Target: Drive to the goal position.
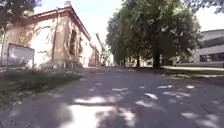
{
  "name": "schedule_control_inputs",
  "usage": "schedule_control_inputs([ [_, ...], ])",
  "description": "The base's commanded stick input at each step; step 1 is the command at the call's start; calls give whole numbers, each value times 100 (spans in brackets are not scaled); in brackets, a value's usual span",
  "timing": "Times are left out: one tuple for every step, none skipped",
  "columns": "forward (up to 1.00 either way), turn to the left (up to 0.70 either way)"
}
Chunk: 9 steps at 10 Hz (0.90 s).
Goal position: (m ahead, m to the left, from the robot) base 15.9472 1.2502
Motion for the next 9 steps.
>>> schedule_control_inputs([
  [70, 0],
  [70, 0],
  [70, 0],
  [70, 0],
  [70, 0],
  [70, 0],
  [70, 0],
  [70, 0],
  [70, -2],
])
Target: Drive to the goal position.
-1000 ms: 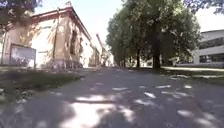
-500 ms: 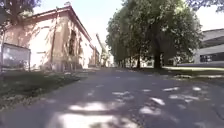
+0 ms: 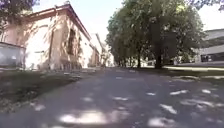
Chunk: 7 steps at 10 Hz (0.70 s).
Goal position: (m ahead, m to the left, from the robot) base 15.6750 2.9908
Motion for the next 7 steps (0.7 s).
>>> schedule_control_inputs([
  [70, -6],
  [70, -12],
  [70, -5],
  [70, 0],
  [70, 0],
  [70, 0],
  [70, 0],
])
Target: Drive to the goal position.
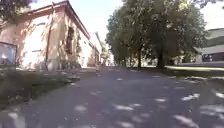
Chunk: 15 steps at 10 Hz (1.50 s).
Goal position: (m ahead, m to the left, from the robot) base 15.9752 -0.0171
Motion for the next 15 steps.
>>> schedule_control_inputs([
  [70, 0],
  [70, -7],
  [70, -14],
  [70, -14],
  [70, -14],
  [70, -13],
  [70, -12],
  [70, -7],
  [70, -3],
  [70, 0],
  [70, 0],
  [70, 0],
  [70, 0],
  [70, 0],
  [70, 0],
])
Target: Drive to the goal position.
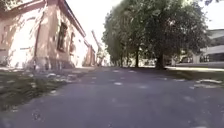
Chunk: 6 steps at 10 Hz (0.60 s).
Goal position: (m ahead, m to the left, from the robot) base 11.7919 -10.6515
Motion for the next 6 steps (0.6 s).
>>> schedule_control_inputs([
  [70, 0],
  [70, 0],
  [70, 0],
  [70, 0],
  [44, 0],
  [26, 0],
])
